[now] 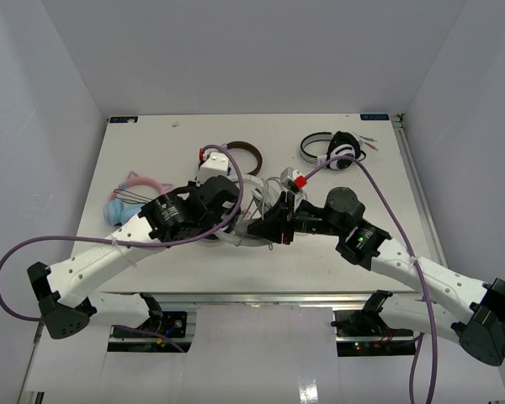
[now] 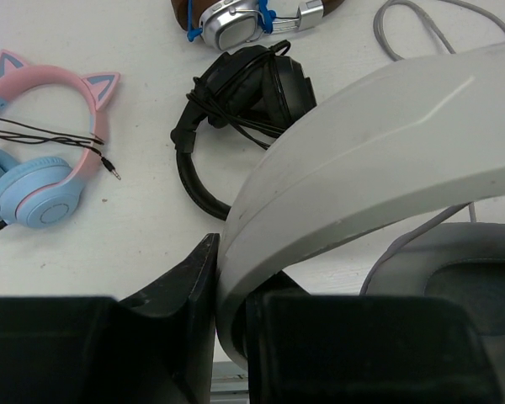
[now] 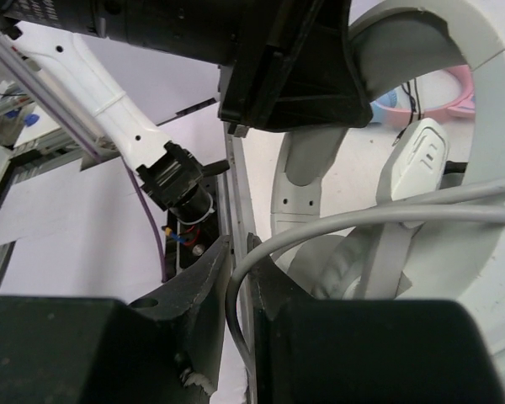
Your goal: Wrap the headphones
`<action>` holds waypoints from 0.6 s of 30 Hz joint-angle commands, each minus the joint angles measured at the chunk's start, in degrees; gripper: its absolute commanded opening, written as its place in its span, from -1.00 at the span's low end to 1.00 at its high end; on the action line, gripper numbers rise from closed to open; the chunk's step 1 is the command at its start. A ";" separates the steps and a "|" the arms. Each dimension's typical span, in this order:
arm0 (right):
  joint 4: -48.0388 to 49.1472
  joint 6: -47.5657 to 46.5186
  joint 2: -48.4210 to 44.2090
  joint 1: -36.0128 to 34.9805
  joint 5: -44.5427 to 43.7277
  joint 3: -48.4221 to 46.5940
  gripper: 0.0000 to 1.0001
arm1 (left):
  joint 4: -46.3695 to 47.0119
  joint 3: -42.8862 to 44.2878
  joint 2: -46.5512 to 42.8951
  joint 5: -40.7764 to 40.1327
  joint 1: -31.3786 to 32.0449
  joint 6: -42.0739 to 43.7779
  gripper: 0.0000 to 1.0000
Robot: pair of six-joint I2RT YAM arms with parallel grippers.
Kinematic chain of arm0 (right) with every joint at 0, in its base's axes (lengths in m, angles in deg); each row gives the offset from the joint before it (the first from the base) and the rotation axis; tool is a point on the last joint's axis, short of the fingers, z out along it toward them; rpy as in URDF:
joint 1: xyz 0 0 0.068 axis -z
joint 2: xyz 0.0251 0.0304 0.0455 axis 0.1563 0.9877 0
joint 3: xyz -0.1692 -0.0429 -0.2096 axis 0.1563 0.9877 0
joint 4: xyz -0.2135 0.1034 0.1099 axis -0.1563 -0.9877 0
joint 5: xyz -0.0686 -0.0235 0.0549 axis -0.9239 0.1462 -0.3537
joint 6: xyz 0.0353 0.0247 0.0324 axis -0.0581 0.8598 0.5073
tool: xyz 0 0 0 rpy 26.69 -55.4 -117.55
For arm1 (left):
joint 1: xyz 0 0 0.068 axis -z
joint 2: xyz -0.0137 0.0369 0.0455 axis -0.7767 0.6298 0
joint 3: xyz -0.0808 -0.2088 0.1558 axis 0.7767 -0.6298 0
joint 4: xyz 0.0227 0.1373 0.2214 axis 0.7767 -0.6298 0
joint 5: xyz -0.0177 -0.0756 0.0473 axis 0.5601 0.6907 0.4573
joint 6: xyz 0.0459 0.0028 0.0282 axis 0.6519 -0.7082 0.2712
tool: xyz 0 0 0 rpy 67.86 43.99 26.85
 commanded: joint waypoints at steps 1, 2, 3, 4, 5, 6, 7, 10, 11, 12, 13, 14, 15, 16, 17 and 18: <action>2.52 -2.82 1.08 -3.69 -9.64 0.42 -0.62 | 6.51 3.89 -3.92 4.28 0.17 -6.10 -1.00; 2.59 -3.09 1.12 -4.82 -11.24 0.38 -0.63 | 6.66 4.12 -3.81 3.85 0.17 -6.34 -1.00; 2.67 -3.37 1.16 -5.95 -12.84 0.34 -0.64 | 6.82 4.35 -3.69 3.42 0.17 -6.57 -1.00; 2.68 -3.61 1.17 -6.52 -14.58 0.19 -0.66 | 7.04 4.39 -3.72 2.71 0.17 -6.71 -1.00; 2.61 -3.81 1.19 -7.22 -16.31 -0.02 -0.67 | 7.40 4.47 -3.76 1.95 0.17 -6.82 -1.00; 2.39 -3.96 1.27 -8.32 -18.00 -0.27 -0.69 | 7.98 4.69 -3.76 1.18 0.17 -6.93 -1.00; 2.17 -4.11 1.34 -9.41 -19.68 -0.53 -0.70 | 8.57 4.91 -3.76 0.41 0.17 -7.04 -1.00; 1.03 -4.75 1.06 -12.21 -26.95 -1.14 -0.75 | 9.09 6.57 -3.19 -1.59 0.17 -7.17 -1.00; 0.63 -4.89 0.86 -13.13 -30.37 -1.25 -0.76 | 9.02 7.48 -2.81 -2.10 0.17 -7.24 -1.00; 0.43 -4.85 0.67 -13.82 -34.46 -1.25 -0.78 | 8.93 8.42 -2.46 -2.54 0.17 -7.34 -1.00; 0.13 -4.66 0.56 -14.51 -37.83 -1.27 -0.79 | 8.89 9.20 -2.13 -3.07 0.17 -7.42 -1.00; -0.29 -4.29 0.55 -15.20 -40.28 -1.32 -0.79 | 8.94 9.79 -1.81 -3.70 0.17 -7.47 -1.00; -0.24 -4.15 0.64 -15.85 -42.16 -1.24 -0.79 | 8.96 10.26 -1.47 -4.09 0.14 -7.70 -1.00; -0.04 -4.07 0.76 -16.48 -43.88 -1.12 -0.78 | 8.96 10.70 -1.11 -4.41 0.10 -7.98 -1.00; 0.44 -3.96 0.95 -16.99 -44.83 -0.94 -0.75 | 8.96 10.99 -0.82 -4.59 0.08 -8.36 -1.00; 1.13 -3.85 1.19 -17.41 -45.19 -0.71 -0.71 | 8.97 11.15 -0.60 -4.63 0.08 -8.81 -1.00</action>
